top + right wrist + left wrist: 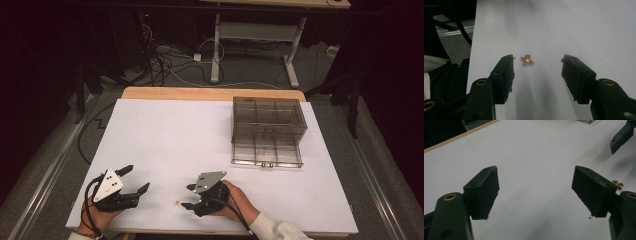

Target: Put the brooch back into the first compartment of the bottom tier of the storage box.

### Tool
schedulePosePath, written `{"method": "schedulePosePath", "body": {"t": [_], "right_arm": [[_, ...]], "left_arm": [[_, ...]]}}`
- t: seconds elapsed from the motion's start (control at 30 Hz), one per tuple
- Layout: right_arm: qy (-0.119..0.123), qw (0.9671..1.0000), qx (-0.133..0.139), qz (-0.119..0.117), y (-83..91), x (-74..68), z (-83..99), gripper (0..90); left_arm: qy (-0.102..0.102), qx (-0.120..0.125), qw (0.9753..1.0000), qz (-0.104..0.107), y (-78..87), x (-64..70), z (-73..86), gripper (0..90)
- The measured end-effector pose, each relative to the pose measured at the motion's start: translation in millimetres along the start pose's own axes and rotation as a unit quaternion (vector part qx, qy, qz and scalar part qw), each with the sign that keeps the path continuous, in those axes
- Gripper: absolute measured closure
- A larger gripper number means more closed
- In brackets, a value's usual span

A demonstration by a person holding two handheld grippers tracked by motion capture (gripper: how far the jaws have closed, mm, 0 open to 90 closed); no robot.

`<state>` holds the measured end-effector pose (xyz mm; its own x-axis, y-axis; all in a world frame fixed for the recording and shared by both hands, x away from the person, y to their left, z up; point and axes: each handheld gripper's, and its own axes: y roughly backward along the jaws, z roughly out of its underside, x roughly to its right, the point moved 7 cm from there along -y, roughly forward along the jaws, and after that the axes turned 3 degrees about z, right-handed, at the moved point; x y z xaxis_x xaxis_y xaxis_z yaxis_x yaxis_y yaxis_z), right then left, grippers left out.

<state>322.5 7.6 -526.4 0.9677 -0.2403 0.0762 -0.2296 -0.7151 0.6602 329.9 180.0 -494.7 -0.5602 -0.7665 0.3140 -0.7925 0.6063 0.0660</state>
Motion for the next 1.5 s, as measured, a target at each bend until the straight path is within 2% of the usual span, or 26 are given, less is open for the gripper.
{"method": "schedulePosePath", "body": {"t": [0.07, 0.1, 0.13, 0.2, 0.3, 0.4, 0.43, 0.47, 0.53, 0.63, 0.73, 1.0, 1.2, 1.3, 1.5], "right_arm": [[0.007, 1.0, -0.002, -0.005, -5.6, -2.3, -0.9, 45.5], [0.019, 0.9992, -0.031, -0.014, -16.9, -5.7, -0.4, 46.2], [0.026, 0.999, -0.033, -0.015, -18.7, -5.8, -1.8, 47.0], [0.018, 0.9992, -0.028, -0.021, -22.6, -5.7, -7.0, 49.6], [0.028, 0.9982, -0.049, -0.021, -31.5, -4.8, -9.0, 51.9], [0.03, 0.9982, -0.047, -0.022, -33.7, -3.3, -11.1, 56.5], [0.024, 0.9985, -0.045, -0.02, -34.4, 0.1, -11.4, 63.2], [0.026, 0.9985, -0.045, -0.019, -34.5, 1.3, -11.3, 65.5], [0.027, 0.9985, -0.045, -0.017, -34.7, 1.7, -11.4, 66.6], [0.043, 0.998, -0.043, -0.021, -33.5, -2.2, -10.5, 77.1], [0.047, 0.9979, -0.04, -0.02, -32.8, -3.2, -10.2, 77.8], [0.038, 0.9986, -0.034, -0.013, -29.9, -1.5, -9.8, 78.0], [0.035, 0.9991, -0.024, 0.004, -19.9, 3.9, -8.1, 78.0], [0.025, 0.9996, -0.012, 0.012, -11.6, 7.7, -7.9, 78.0], [0.025, 0.9992, 0.007, 0.032, 3.4, 14.8, -11.7, 78.0]], "left_arm": [[0.001, 0.0, 1.0, 0.0, 0.3, -0.1, -0.2, 21.2], [0.001, 0.0, 1.0, 0.001, 0.5, -0.3, -0.3, 21.3], [0.002, 0.0, 1.0, 0.001, 0.5, -0.3, -0.3, 21.2], [0.002, 0.0, 1.0, 0.001, 0.4, -0.4, -0.3, 21.3], [0.002, 0.0, 1.0, 0.0, 0.4, -0.7, -0.4, 21.4], [0.002, 0.001, 1.0, 0.001, 1.4, -0.4, -1.0, 21.6], [0.005, 0.002, 1.0, 0.002, 1.5, -0.4, -1.1, 21.6], [0.005, 0.002, 1.0, 0.002, 1.5, -0.4, -1.1, 21.6], [0.004, -0.002, 1.0, 0.002, 0.9, -0.9, -0.1, 21.6], [0.002, -0.003, 1.0, 0.003, 0.8, 0.1, 0.5, 21.6], [0.003, -0.004, 1.0, 0.002, 0.2, 0.5, 0.7, 21.7], [0.003, -0.003, 1.0, 0.002, -0.1, 0.7, 0.8, 21.6], [0.001, -0.007, 1.0, 0.004, -0.8, 1.4, 2.2, 21.6], [0.0, -0.007, 1.0, 0.004, -1.0, 1.8, 2.3, 21.7], [-0.001, -0.012, 0.9999, 0.005, -2.9, 3.3, 4.3, 21.7]]}}
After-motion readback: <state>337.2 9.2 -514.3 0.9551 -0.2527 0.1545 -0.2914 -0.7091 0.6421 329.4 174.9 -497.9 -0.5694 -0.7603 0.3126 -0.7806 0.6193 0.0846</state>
